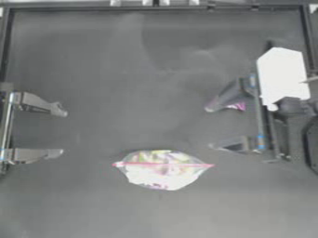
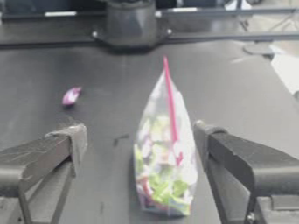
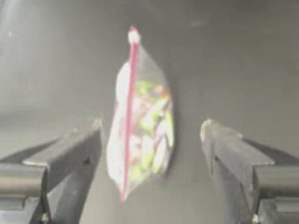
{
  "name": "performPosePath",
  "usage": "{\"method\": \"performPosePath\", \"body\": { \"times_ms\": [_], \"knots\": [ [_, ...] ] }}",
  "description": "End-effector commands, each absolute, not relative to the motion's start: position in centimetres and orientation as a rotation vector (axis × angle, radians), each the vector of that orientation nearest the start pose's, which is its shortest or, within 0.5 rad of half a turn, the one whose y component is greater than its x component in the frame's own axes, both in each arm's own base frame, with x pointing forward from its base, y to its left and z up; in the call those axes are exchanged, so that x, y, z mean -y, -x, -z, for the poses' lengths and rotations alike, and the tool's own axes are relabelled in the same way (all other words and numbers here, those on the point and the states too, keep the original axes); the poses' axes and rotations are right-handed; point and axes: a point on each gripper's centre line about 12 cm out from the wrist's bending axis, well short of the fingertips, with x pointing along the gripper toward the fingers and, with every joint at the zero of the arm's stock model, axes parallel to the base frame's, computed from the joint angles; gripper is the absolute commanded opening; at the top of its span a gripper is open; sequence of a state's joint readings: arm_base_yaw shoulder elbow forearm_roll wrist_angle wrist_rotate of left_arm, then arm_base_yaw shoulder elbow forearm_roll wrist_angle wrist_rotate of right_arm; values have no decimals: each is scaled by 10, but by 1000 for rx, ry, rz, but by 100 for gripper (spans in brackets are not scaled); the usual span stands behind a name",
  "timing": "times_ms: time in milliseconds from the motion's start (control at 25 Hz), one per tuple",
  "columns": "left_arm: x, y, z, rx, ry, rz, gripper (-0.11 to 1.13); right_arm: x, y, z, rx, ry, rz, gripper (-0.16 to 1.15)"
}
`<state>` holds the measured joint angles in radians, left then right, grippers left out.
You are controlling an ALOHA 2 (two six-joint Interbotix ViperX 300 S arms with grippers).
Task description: Put candy in bag
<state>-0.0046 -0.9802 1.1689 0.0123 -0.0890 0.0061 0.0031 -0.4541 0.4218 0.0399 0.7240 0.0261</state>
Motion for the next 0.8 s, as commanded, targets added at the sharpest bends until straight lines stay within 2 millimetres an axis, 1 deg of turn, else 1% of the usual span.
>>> {"method": "performPosePath", "body": {
  "times_ms": [40,120,320,520,800],
  "knots": [
    [1,-197,-282,-81,-19,8,102,-8,-331,-372,-729,-47,-9,96],
    [1,-196,-280,-83,-20,8,102,-12,-342,-375,-773,-24,-2,96],
    [1,-195,-278,-86,-19,8,101,-19,-364,-375,-850,15,37,96],
    [1,-194,-276,-90,-19,8,102,-28,-388,-368,-929,23,48,96],
    [1,-192,-274,-87,-20,8,101,-43,-421,-360,-962,45,30,96]
  ]
}}
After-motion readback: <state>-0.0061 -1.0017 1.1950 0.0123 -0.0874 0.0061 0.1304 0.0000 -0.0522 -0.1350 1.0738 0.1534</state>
